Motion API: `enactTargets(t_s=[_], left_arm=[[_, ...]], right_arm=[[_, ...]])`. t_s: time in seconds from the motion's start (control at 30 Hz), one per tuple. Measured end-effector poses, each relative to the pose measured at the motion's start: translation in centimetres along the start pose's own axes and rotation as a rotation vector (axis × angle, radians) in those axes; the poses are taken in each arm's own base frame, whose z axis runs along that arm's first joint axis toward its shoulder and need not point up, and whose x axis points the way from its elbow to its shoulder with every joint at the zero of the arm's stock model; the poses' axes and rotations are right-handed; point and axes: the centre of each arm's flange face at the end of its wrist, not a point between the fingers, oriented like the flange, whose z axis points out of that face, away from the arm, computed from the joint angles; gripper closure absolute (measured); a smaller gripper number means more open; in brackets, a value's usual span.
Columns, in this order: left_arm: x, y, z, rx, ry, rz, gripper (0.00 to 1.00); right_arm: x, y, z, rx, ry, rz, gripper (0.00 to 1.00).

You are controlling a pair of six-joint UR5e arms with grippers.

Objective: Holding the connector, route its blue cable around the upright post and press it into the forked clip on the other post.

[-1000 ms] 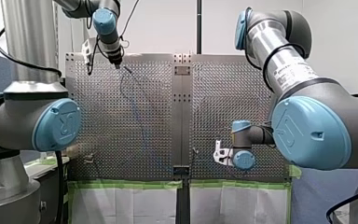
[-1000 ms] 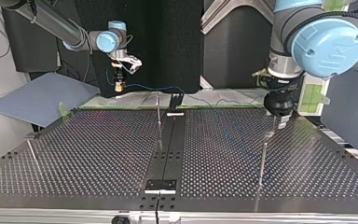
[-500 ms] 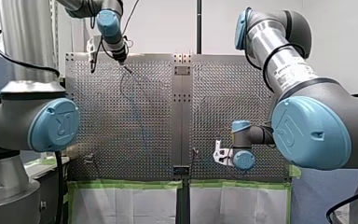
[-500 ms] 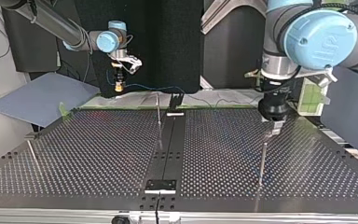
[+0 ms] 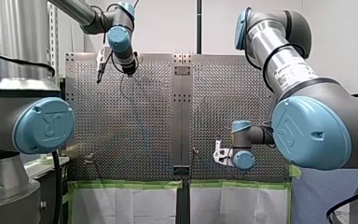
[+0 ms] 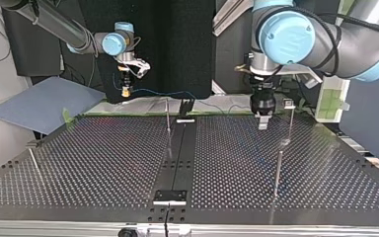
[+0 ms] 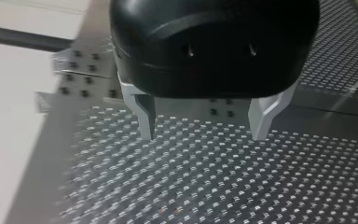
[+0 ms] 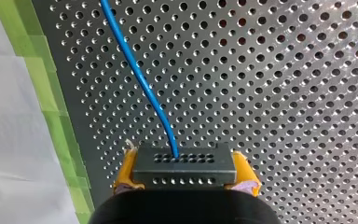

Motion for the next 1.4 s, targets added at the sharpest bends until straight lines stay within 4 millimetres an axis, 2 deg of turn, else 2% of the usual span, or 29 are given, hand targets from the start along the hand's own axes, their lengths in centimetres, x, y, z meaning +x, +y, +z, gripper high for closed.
enactTargets(t_s=[0.33,0.57,0.83,1.2,1.4], left_arm=[[3.0,-2.9,1.7,-0.008,0.001,0.099,0.00],[3.3,-4.3,4.2,-0.012,-0.032,0.146,0.00],[3.6,-4.6,7.6,-0.088,-0.073,0.201,0.00],[3.0,-4.1,8.7,-0.175,-0.134,0.248,0.00],[4.0,-4.5,10.1,-0.189,-0.144,0.288,0.00]], right_arm=[[0.0,0.0,0.0,0.000,-0.002,0.000,1.00],[0.0,0.0,-0.1,0.000,-0.004,0.000,1.00],[-0.1,-0.1,-0.1,0.001,-0.005,-0.001,1.00],[-0.1,-0.1,-0.1,0.002,-0.003,-0.001,1.00],[0.0,-0.1,-0.1,0.002,-0.003,0.000,1.00]])
